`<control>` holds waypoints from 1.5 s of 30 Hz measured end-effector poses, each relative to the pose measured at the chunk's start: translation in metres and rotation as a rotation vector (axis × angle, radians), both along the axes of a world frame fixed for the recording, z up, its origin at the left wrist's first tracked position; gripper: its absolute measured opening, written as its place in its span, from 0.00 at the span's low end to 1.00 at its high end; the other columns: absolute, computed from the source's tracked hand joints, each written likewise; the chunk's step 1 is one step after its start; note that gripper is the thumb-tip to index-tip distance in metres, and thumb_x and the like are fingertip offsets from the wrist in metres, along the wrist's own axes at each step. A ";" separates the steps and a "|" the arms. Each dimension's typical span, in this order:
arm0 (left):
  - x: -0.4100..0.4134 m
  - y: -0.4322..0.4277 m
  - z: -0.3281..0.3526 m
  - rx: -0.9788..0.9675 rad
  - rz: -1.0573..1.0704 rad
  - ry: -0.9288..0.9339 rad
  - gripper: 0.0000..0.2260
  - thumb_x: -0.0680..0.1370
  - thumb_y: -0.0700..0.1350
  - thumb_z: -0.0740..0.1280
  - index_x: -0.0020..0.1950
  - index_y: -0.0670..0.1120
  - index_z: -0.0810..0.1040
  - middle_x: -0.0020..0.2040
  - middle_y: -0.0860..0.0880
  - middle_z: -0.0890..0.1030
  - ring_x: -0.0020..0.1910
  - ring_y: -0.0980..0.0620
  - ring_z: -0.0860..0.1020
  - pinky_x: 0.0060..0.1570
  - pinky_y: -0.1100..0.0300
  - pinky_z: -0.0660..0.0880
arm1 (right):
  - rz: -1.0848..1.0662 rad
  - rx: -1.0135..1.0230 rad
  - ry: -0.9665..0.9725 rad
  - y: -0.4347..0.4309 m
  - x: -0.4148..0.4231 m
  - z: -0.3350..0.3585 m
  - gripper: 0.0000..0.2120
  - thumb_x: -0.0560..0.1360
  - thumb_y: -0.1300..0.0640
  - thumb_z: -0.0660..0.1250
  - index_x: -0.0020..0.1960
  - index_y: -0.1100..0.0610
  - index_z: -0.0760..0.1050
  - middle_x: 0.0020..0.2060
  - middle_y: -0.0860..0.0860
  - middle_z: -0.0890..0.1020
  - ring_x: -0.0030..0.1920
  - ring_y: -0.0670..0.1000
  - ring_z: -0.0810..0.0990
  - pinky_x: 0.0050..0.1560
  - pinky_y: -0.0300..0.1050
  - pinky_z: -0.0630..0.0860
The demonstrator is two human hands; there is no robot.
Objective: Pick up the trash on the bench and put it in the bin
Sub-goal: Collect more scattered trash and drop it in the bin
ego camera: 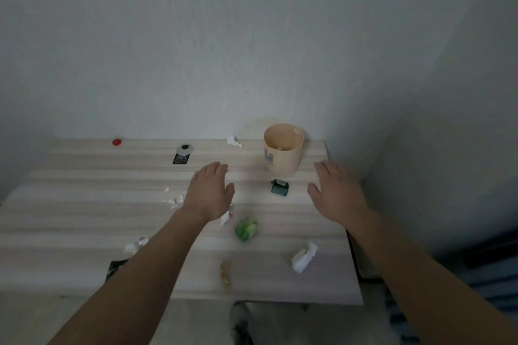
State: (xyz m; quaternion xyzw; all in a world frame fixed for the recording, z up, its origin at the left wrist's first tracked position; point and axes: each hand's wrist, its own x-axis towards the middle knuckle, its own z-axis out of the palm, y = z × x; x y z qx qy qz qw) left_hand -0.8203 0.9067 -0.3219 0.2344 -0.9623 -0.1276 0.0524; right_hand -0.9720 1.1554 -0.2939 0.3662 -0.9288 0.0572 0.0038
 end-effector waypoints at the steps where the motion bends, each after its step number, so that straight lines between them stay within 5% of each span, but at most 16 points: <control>1: 0.007 0.009 -0.002 0.007 0.010 -0.009 0.24 0.78 0.52 0.60 0.72 0.45 0.65 0.72 0.44 0.68 0.71 0.43 0.65 0.71 0.47 0.62 | 0.004 -0.001 -0.005 0.007 0.003 -0.004 0.25 0.79 0.47 0.55 0.72 0.58 0.63 0.68 0.55 0.70 0.67 0.56 0.66 0.68 0.50 0.62; 21: 0.115 0.044 -0.107 0.162 -0.056 -0.131 0.25 0.78 0.51 0.60 0.72 0.43 0.65 0.70 0.43 0.69 0.69 0.43 0.67 0.69 0.50 0.64 | -0.102 0.168 -0.206 0.031 0.102 -0.095 0.25 0.78 0.47 0.56 0.71 0.58 0.64 0.68 0.55 0.70 0.69 0.56 0.66 0.69 0.53 0.64; 34: 0.110 0.048 -0.176 0.316 -0.096 -0.365 0.29 0.74 0.51 0.66 0.72 0.45 0.63 0.68 0.46 0.67 0.63 0.44 0.68 0.58 0.50 0.72 | -0.161 0.271 -0.306 0.044 0.113 -0.148 0.25 0.77 0.48 0.58 0.71 0.59 0.65 0.67 0.55 0.72 0.66 0.55 0.69 0.65 0.51 0.67; 45: 0.098 0.044 -0.203 0.382 -0.073 -0.331 0.13 0.75 0.40 0.63 0.59 0.42 0.71 0.57 0.43 0.71 0.52 0.43 0.73 0.50 0.51 0.72 | -0.136 0.284 -0.386 0.041 0.100 -0.177 0.24 0.78 0.48 0.57 0.71 0.58 0.64 0.67 0.55 0.72 0.66 0.55 0.70 0.67 0.50 0.66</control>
